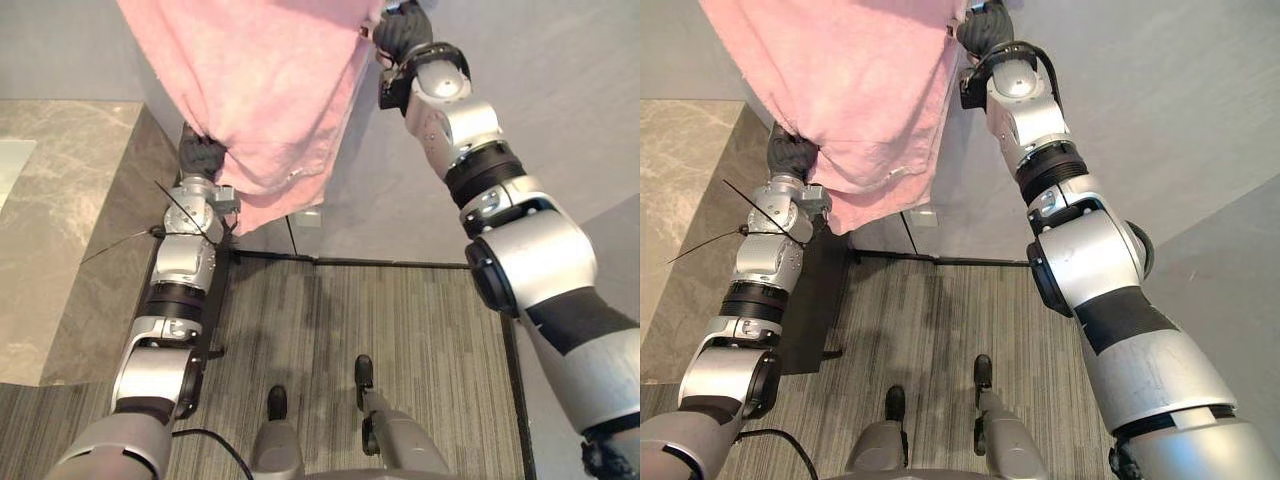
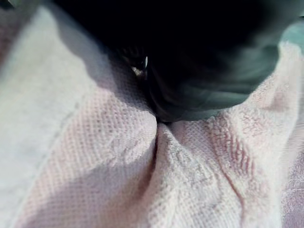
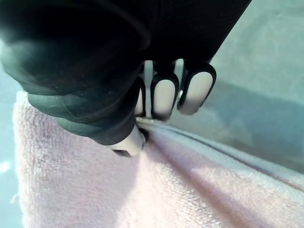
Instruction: Organize washtable
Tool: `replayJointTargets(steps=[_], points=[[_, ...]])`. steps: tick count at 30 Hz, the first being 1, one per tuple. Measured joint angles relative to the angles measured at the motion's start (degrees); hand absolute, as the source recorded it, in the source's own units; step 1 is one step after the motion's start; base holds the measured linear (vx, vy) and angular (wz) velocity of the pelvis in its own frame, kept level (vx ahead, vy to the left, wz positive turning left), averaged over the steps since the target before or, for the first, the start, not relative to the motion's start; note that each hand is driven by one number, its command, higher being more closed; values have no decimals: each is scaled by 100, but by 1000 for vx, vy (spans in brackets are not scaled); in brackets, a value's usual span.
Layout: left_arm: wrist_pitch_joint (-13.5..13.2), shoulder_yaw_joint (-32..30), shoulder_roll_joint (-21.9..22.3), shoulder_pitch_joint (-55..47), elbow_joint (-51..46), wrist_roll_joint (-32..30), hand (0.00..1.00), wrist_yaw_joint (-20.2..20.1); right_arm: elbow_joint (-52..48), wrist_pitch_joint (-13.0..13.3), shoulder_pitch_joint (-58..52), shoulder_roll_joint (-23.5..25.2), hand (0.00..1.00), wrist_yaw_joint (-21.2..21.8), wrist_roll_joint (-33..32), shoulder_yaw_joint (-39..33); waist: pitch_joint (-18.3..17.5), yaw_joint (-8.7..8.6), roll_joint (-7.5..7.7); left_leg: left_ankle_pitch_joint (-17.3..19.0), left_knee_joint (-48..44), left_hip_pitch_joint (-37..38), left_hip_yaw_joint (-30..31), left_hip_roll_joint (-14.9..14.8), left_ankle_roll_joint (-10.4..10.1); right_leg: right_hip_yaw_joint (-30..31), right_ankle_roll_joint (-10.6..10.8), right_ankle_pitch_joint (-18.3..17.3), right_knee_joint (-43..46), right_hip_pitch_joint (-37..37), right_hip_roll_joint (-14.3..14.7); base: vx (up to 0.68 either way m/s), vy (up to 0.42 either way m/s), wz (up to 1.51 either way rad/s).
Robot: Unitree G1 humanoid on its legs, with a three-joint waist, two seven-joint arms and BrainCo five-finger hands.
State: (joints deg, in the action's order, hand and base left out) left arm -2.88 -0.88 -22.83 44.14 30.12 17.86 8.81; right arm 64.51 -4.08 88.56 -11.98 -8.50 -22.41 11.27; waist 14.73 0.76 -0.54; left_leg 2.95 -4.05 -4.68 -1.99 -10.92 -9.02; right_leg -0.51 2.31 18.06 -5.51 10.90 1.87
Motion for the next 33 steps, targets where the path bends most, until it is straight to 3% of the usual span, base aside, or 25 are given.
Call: replayJointTargets(steps=[2, 4, 6, 11, 16, 17, 33], points=[[22, 17, -1, -1, 104, -3, 100, -15, 41, -12, -127, 17, 100, 2, 4, -38, -123, -1, 35, 2, -14, -4, -28, 75, -8, 2, 53, -229, -1, -17, -78, -54, 42, 2], [41, 29, 15, -22, 171, -5, 100, -27, 175, -25, -146, 50, 100, 12, 6, -190, -185, -6, 41, 10, -42, 3, -23, 153, -29, -14, -46, -540, 0, -59, -157, -25, 12, 12], [93, 48, 15, -29, 251, -8, 100, -124, 282, -76, -163, 47, 100, 11, 6, -247, -248, -2, -30, 5, -38, 4, -10, 141, -54, -69, -51, -564, 4, -76, -153, -28, 2, 9], [145, 146, 23, -28, 361, -7, 100, -140, 389, -105, -168, 49, 100, 11, 6, -452, -272, -39, 9, 4, -86, 32, -13, 137, -60, -112, 3, -597, 2, -148, -173, 8, 39, 3], [147, 145, 21, -28, 425, -7, 100, -140, 389, -106, -259, 52, 100, 15, 7, -452, -352, -15, 145, 49, -82, 55, -13, 144, -64, -123, -18, -575, 12, -166, -183, 40, 45, 1], [147, 144, 21, -28, 426, -7, 0, -139, 389, -106, -274, 52, 0, 15, 7, -452, -372, -18, 177, 66, -83, 58, -15, 148, -58, -122, -21, -572, 17, -166, -185, 43, 50, -1], [247, -179, -199, -30, 989, -5, 0, -119, 437, -104, -355, -318, 0, 104, 33, 58, -381, -32, 193, 133, -97, 152, -49, 177, 11, -73, 71, -576, 33, -220, -205, 8, 24, -2]])
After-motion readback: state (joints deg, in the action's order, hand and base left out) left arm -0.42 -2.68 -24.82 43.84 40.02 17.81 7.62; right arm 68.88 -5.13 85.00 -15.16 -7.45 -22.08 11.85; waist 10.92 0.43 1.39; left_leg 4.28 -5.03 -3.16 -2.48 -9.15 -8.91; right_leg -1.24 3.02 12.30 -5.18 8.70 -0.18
